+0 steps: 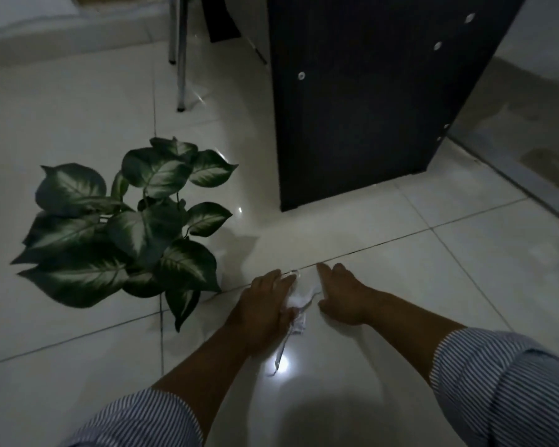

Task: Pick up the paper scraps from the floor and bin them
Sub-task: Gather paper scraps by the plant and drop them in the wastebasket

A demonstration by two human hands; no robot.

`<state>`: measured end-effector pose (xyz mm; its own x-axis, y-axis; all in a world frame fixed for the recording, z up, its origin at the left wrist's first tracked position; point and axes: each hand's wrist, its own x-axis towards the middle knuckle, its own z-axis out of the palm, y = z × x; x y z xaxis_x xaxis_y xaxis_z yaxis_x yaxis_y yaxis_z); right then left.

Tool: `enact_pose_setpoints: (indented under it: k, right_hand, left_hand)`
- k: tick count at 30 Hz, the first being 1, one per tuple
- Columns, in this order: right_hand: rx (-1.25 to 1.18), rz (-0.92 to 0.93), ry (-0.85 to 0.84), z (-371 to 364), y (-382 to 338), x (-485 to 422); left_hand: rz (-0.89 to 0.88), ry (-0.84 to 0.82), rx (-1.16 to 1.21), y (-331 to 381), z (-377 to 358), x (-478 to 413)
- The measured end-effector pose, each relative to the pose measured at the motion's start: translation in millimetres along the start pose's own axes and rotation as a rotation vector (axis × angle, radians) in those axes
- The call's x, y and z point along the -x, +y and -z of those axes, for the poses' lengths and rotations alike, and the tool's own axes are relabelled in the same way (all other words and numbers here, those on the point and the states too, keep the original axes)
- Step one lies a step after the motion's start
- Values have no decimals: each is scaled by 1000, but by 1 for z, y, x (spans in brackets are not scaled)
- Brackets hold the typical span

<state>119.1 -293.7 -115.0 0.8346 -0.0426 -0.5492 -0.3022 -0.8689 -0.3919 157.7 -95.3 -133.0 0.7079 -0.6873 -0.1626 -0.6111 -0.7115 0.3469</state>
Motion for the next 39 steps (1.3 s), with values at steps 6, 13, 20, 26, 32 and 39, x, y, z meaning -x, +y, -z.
enact_pose_setpoints:
  k: [6, 13, 20, 26, 32, 39]
  right_hand:
    - [-17, -7, -12, 7, 4, -13]
    - [-43, -22, -23, 10, 4, -18]
    - [-35, -44, 65, 2, -3, -15]
    - [-205, 55, 269, -25, -9, 4]
    - [4, 377, 397, -64, -28, 30]
    - [181, 465, 341, -89, -24, 32]
  left_hand:
    - [-22, 85, 33, 6, -10, -7]
    - [199, 181, 299, 5, 22, -17]
    - [293, 259, 377, 8, 62, -20]
    - [252, 279, 222, 17, 73, -10]
    - [299, 250, 325, 15, 72, -2]
    - [299, 183, 502, 5, 57, 17]
